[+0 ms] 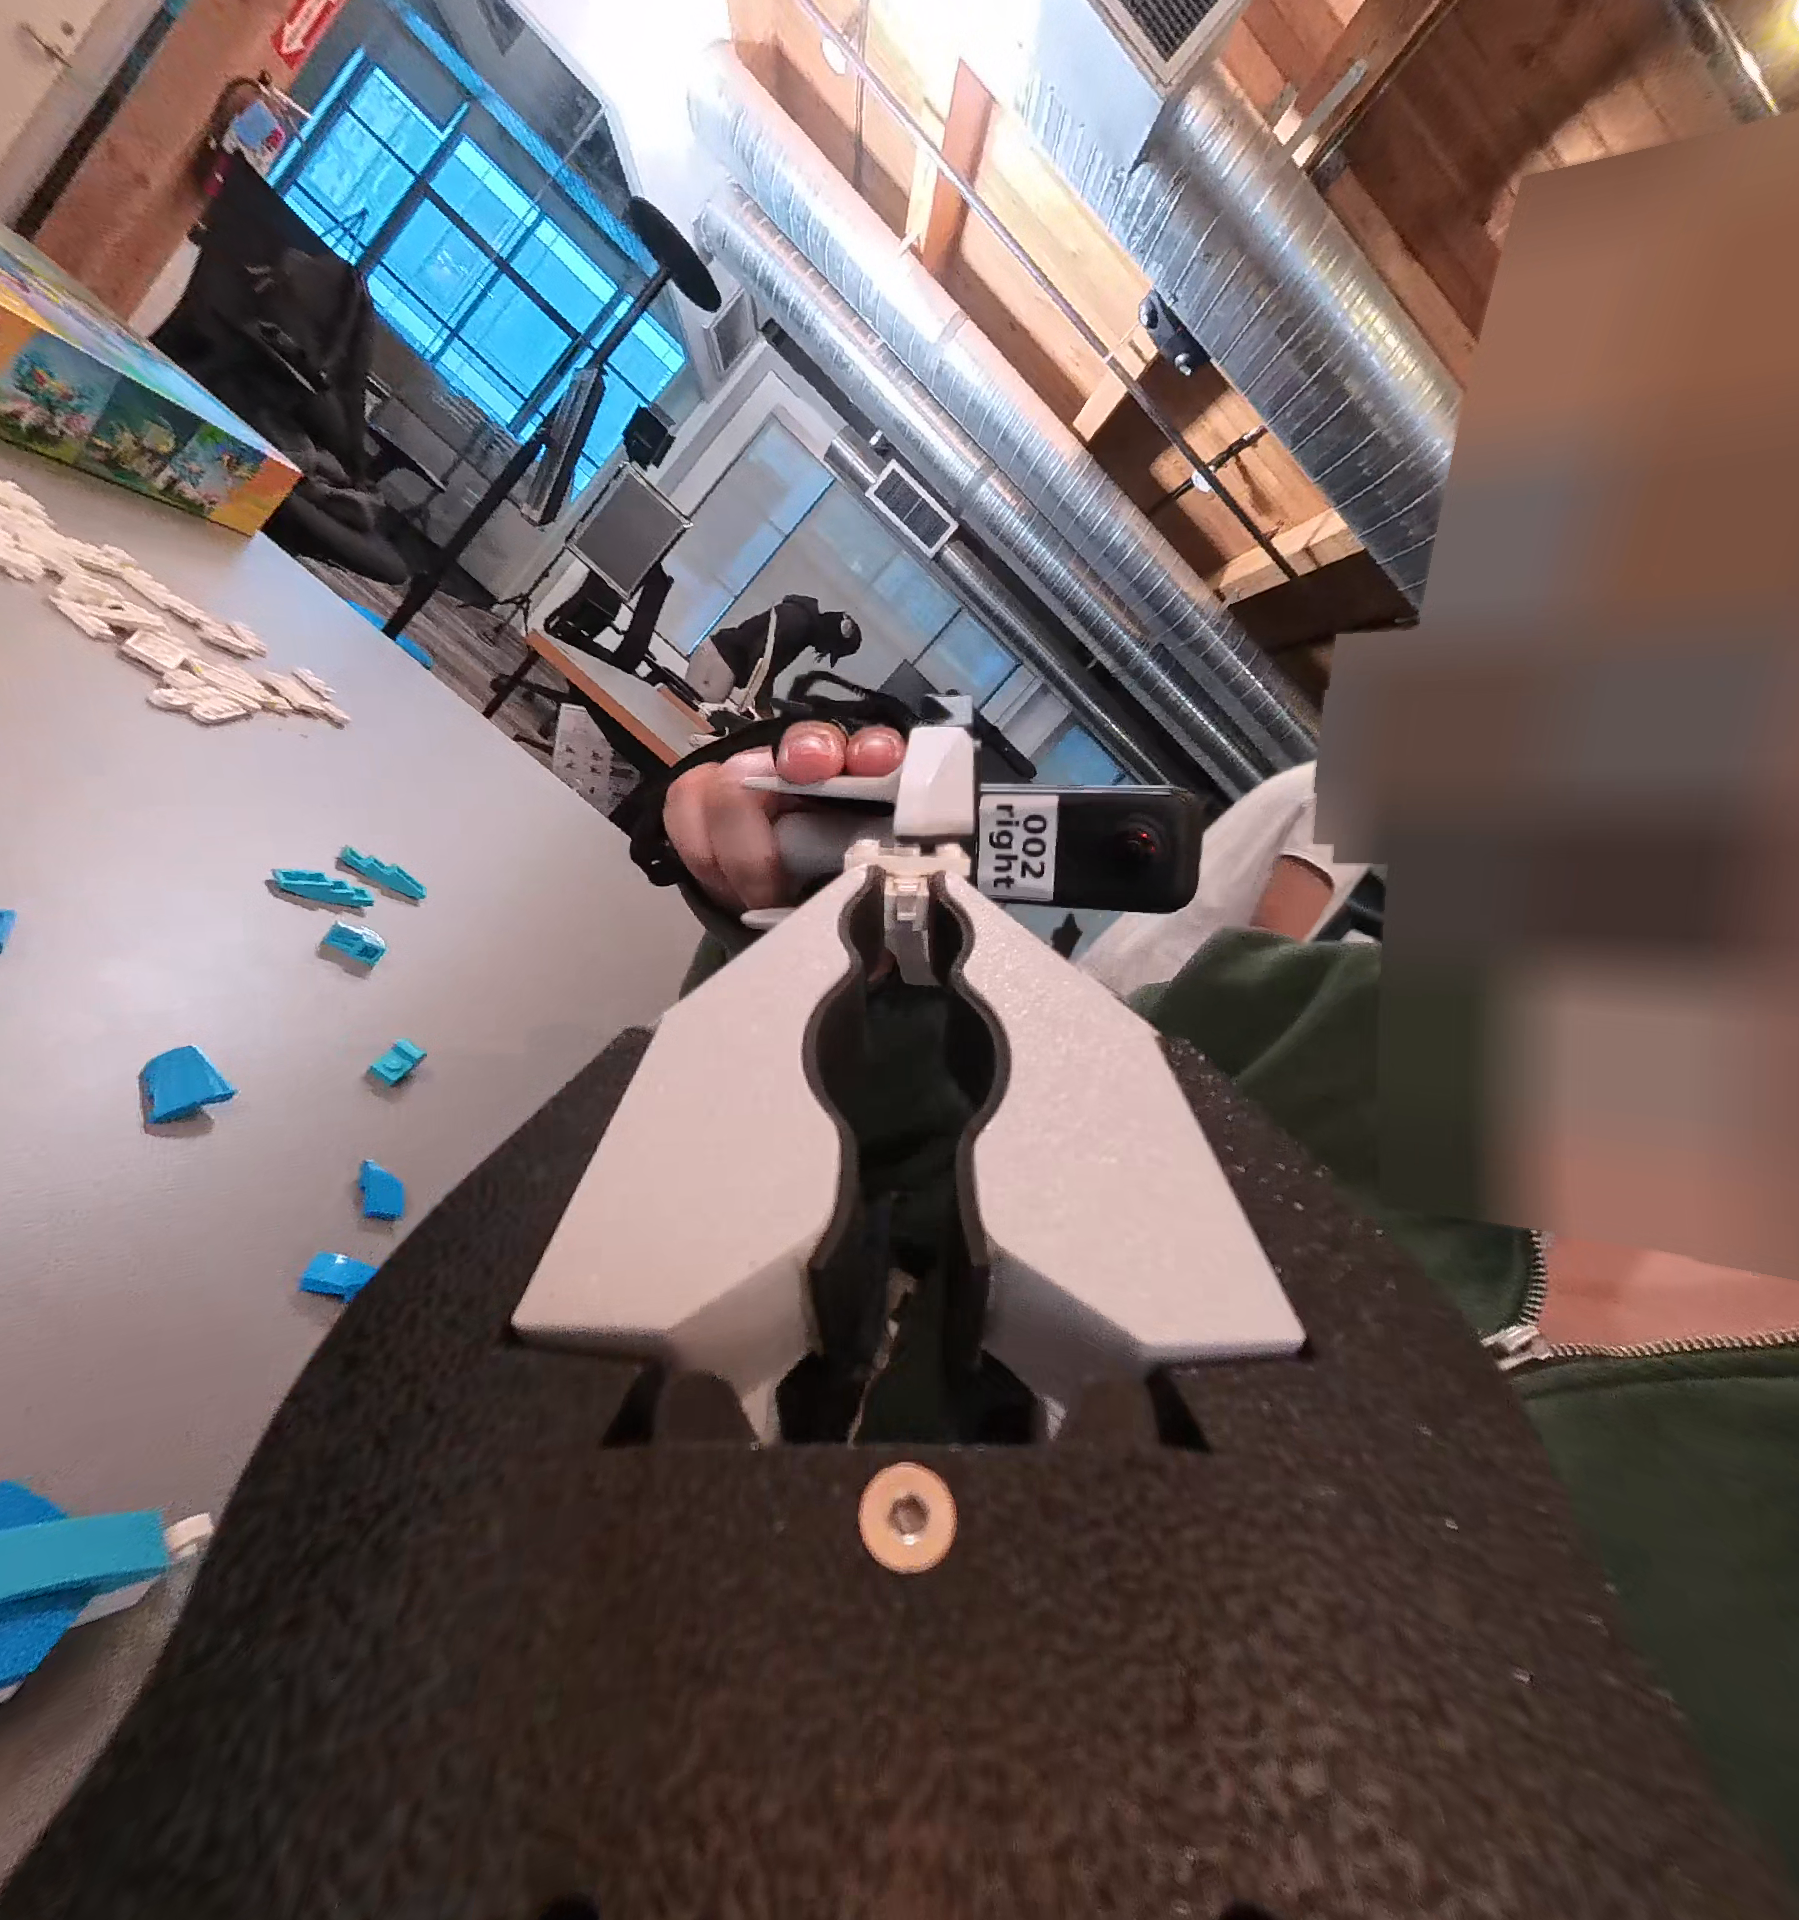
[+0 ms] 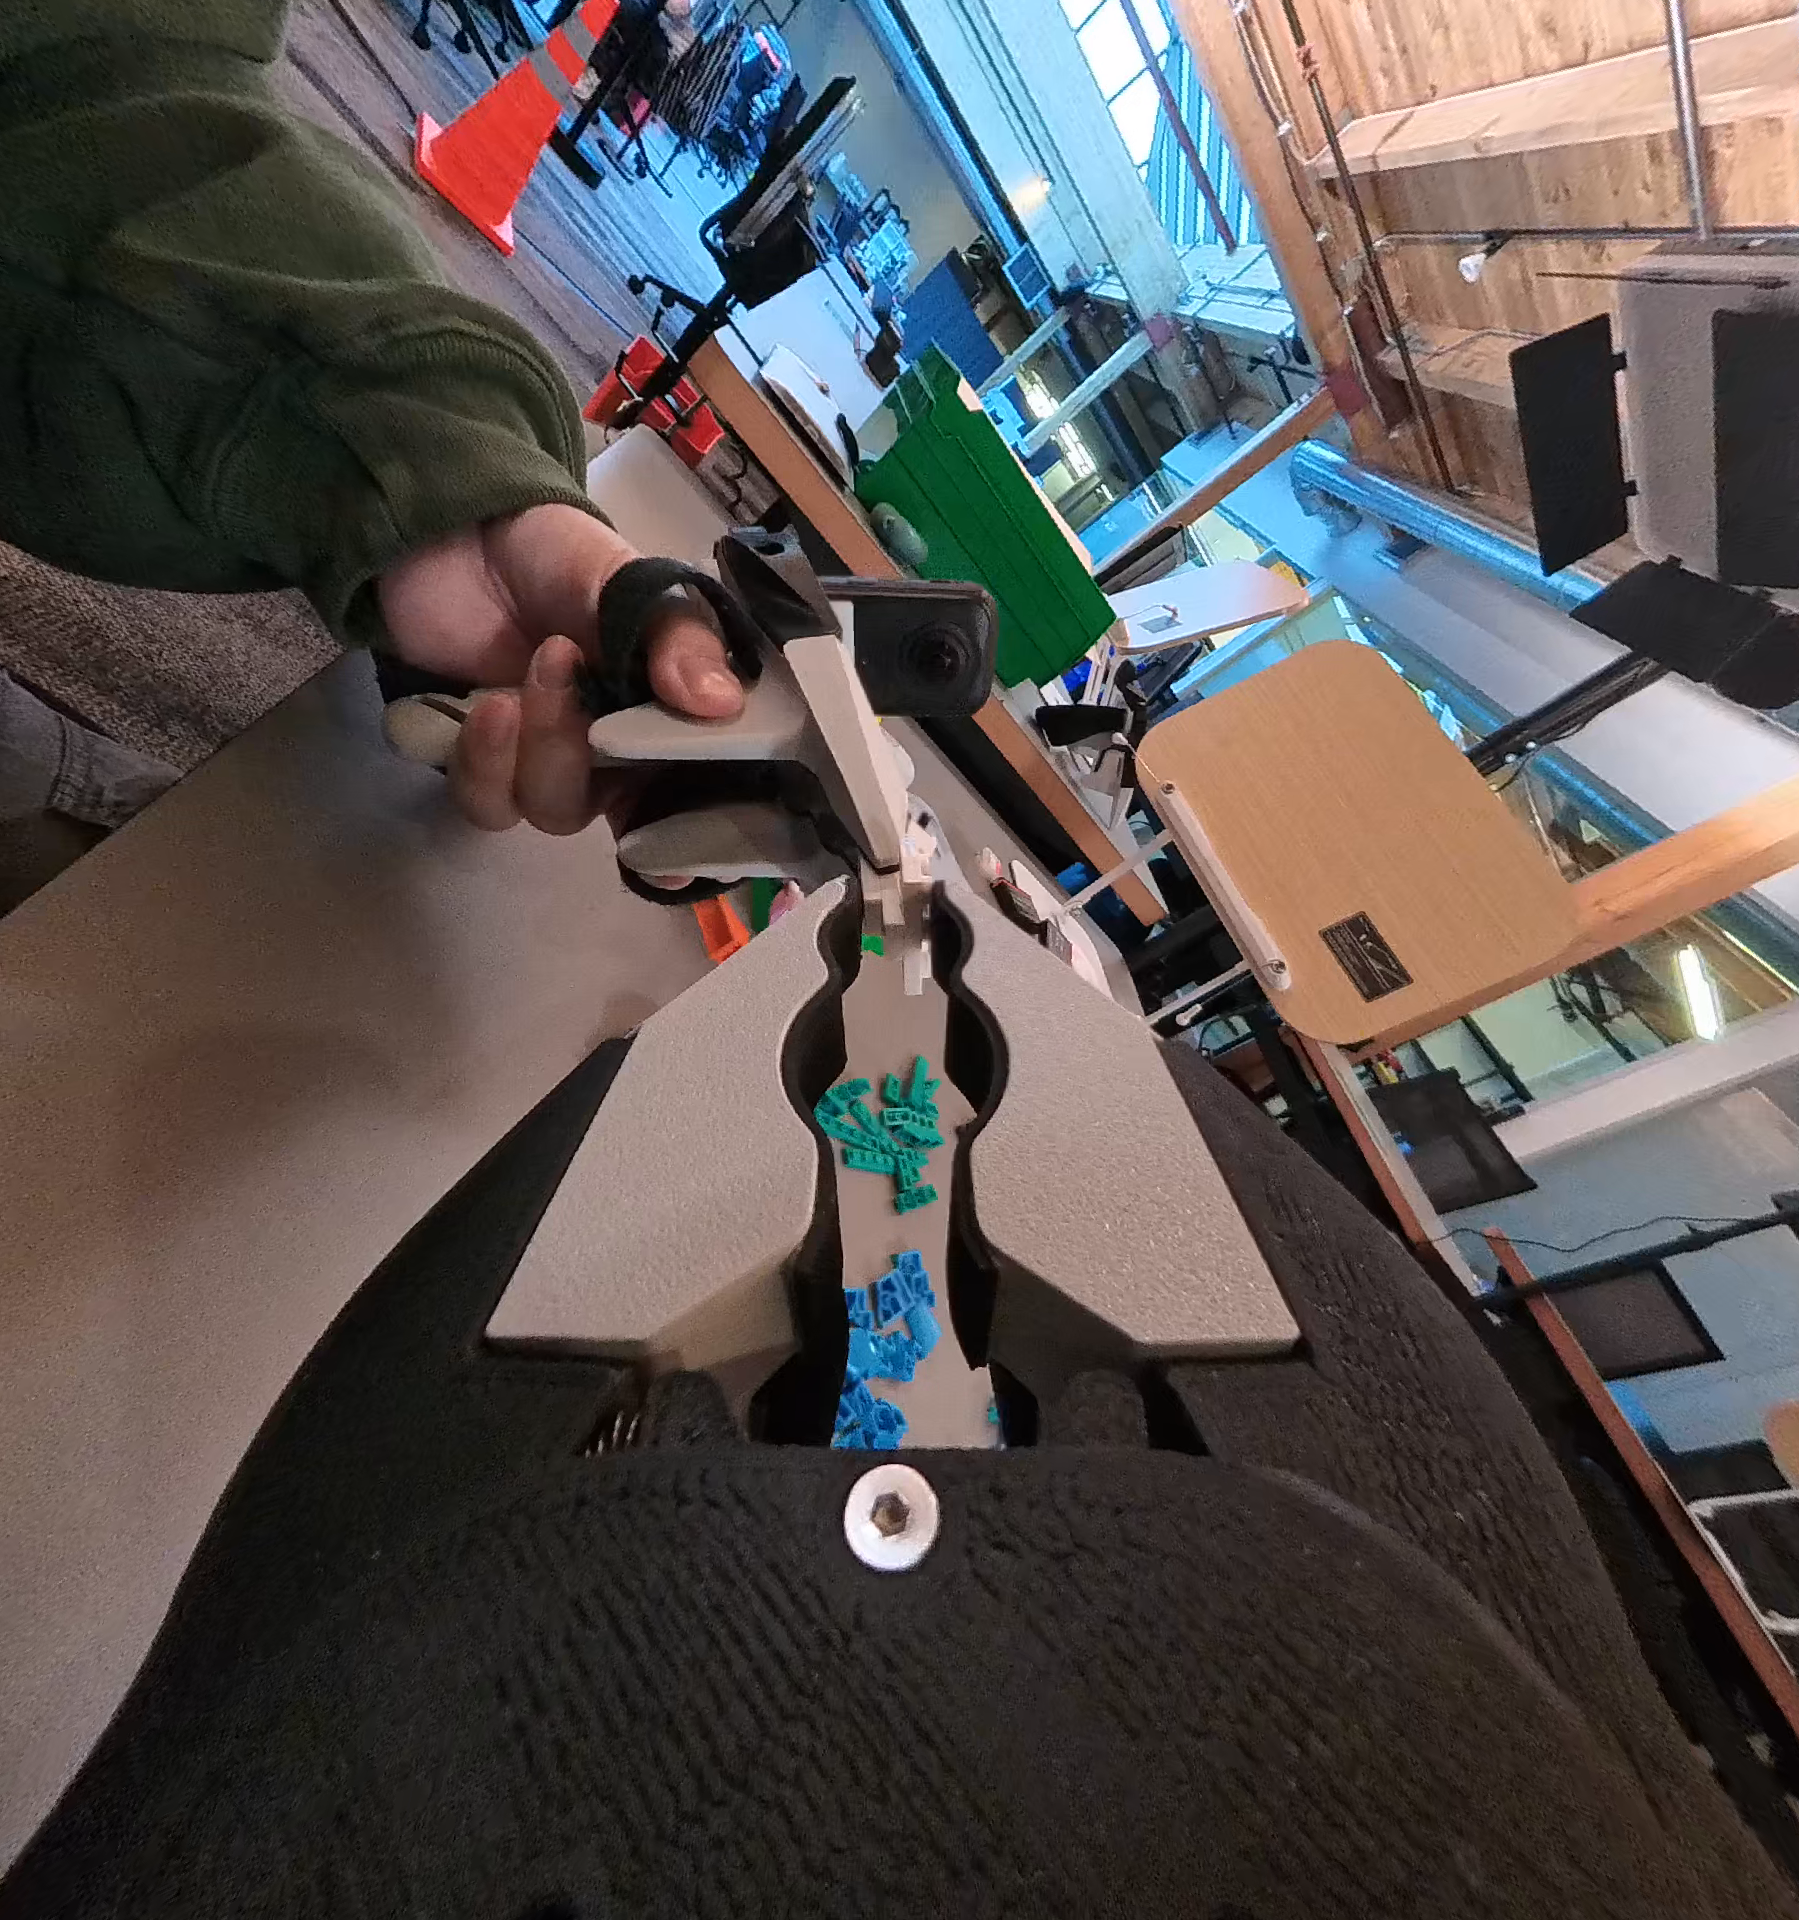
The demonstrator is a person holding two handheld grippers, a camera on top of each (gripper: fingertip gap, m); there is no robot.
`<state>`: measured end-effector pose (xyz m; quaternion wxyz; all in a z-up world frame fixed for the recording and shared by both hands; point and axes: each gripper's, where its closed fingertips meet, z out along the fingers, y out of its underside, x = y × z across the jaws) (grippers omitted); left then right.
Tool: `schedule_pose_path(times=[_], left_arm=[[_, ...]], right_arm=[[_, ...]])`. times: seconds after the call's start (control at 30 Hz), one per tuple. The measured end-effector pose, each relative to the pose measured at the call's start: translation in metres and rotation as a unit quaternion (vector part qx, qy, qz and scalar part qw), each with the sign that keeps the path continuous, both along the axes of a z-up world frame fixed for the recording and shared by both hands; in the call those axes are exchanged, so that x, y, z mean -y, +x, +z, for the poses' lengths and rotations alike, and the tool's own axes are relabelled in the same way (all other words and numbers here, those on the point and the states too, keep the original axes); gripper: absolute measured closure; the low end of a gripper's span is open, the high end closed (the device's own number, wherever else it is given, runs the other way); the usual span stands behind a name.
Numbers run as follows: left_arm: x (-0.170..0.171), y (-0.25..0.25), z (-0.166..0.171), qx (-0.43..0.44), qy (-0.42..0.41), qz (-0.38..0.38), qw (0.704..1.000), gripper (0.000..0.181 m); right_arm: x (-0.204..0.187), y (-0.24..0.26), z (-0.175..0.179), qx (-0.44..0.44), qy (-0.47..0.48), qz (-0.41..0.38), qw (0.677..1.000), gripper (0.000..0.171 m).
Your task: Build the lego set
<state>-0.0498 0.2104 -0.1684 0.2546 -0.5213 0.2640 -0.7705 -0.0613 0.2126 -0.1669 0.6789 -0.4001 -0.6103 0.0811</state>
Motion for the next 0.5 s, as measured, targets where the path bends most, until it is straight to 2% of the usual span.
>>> schedule_pose_path(times=[0.03, 0.43, 0.5], left_arm=[[0.0, 0.0, -0.001, -0.003, 0.002, 0.0, 1.0, 0.176], [0.002, 0.004, -0.012, -0.023, 0.006, -0.004, 1.0, 0.176], [0.001, 0.004, -0.012, -0.027, 0.027, 0.006, 0.999, 0.175]], right_arm=[[0.0, 0.0, -0.001, 0.002, -0.001, 0.001, 1.0, 0.16], [0.001, 0.004, -0.013, 0.036, -0.034, 0.008, 0.999, 0.161], [0.0, 0.004, -0.014, 0.021, -0.039, 0.013, 0.999, 0.151]])
